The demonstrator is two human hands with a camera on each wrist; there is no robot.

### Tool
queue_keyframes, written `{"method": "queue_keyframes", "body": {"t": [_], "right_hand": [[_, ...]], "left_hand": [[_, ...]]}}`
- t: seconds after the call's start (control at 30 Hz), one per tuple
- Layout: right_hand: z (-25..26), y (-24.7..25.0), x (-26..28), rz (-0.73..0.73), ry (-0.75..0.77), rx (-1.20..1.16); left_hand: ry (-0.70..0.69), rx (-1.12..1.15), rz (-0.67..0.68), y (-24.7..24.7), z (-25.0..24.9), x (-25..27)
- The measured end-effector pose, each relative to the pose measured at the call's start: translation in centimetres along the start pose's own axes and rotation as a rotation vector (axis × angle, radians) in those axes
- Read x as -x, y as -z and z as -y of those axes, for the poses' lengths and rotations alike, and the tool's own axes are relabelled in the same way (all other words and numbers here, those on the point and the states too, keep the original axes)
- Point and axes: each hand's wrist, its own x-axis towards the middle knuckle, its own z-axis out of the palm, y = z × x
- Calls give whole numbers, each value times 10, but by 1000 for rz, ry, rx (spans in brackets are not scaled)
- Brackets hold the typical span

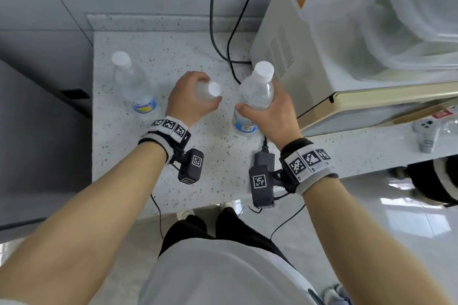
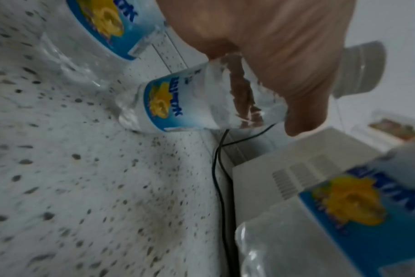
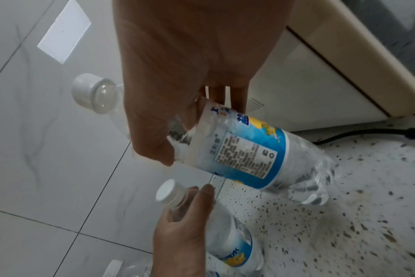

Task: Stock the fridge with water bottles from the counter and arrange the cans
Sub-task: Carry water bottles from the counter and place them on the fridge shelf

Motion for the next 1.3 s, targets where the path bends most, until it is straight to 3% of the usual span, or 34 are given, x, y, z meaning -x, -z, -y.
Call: {"method": "queue_keyframes", "body": {"t": [0.27, 0.4, 0.53, 0.67, 0.83, 0.93, 1.1, 1.3], "right_hand": [[-5, 23, 26, -7, 48, 21], [-7, 40, 27, -9, 97, 2], [-4, 40, 18, 77, 175, -30], [-5, 23, 10, 280, 223, -134], [-15, -25, 35, 596, 250, -171], [-18, -51, 75, 795, 275, -170], [-9, -76, 154, 1135, 381, -85], [3, -88, 249, 1396, 508, 28]], "left_hand": [[-34, -305, 135, -29, 11, 6], [69, 79, -134, -11, -11, 12], [249, 470, -231, 11, -39, 45], [418, 601, -321, 20, -47, 106], [582, 615, -554, 36, -45, 205], [646, 624, -696, 45, -52, 262], [688, 594, -819, 53, -64, 354], [670, 593, -844, 41, -72, 474]]}}
